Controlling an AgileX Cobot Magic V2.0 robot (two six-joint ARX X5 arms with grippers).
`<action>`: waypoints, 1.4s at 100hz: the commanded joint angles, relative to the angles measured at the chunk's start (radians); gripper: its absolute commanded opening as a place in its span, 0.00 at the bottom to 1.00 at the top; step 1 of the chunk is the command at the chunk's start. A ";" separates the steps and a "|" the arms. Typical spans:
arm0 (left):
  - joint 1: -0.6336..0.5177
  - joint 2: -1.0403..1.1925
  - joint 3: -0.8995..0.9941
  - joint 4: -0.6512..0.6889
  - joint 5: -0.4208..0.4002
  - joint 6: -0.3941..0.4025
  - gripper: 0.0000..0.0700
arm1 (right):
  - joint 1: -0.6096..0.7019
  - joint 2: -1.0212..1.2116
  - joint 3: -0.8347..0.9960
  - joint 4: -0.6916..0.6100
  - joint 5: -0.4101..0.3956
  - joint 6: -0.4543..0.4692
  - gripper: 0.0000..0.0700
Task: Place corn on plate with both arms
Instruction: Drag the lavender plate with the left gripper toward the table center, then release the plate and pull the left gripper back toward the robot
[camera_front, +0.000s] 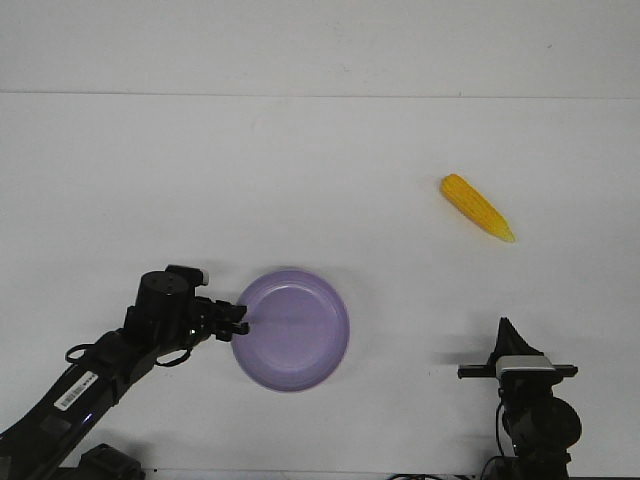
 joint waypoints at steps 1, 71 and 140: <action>-0.032 0.031 -0.009 0.050 -0.003 -0.059 0.01 | 0.001 0.000 -0.003 0.013 0.000 0.004 0.02; -0.114 0.246 -0.019 0.157 -0.044 -0.058 0.45 | 0.001 0.000 -0.003 0.012 0.000 0.004 0.02; -0.081 -0.341 0.011 0.055 -0.167 0.109 0.72 | 0.001 0.000 -0.003 0.013 0.000 0.004 0.02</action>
